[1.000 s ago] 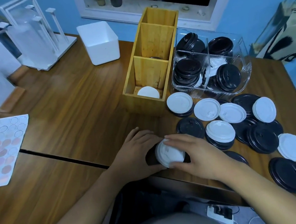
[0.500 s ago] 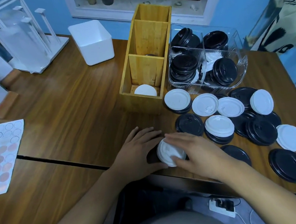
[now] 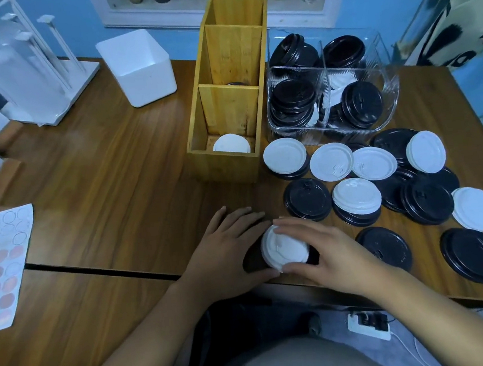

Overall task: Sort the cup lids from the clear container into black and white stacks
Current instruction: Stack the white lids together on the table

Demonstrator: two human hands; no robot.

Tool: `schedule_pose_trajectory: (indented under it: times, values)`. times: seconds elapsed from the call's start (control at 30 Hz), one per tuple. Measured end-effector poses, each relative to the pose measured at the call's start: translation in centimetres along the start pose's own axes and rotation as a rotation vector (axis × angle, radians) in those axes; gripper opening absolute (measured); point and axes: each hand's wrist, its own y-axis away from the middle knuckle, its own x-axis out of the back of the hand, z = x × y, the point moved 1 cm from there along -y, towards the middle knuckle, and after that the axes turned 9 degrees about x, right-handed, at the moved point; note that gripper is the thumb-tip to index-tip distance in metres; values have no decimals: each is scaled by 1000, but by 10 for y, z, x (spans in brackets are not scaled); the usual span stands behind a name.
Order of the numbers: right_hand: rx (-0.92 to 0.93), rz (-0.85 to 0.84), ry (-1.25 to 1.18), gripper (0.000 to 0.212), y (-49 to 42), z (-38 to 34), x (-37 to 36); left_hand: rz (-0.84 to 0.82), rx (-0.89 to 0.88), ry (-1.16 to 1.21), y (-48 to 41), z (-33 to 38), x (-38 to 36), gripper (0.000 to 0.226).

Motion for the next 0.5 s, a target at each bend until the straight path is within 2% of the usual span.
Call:
schedule_pose_trajectory:
  times: [0.13, 0.27, 0.43, 0.5]
  values:
    - [-5, -9, -16, 67, 2, 4, -2, -13, -33, -19, -1, 4, 0, 84]
    - [-11, -43, -18, 67, 2, 8, -1, -33, -29, 6, -2, 5, -2, 92]
    - [-20, -119, 65, 67, 2, 3, 5, 39, -28, 92, -9, 9, -7, 79]
    - [-27, -57, 155, 62, 9, -3, 14, 48, -39, 78, -10, 8, -8, 78]
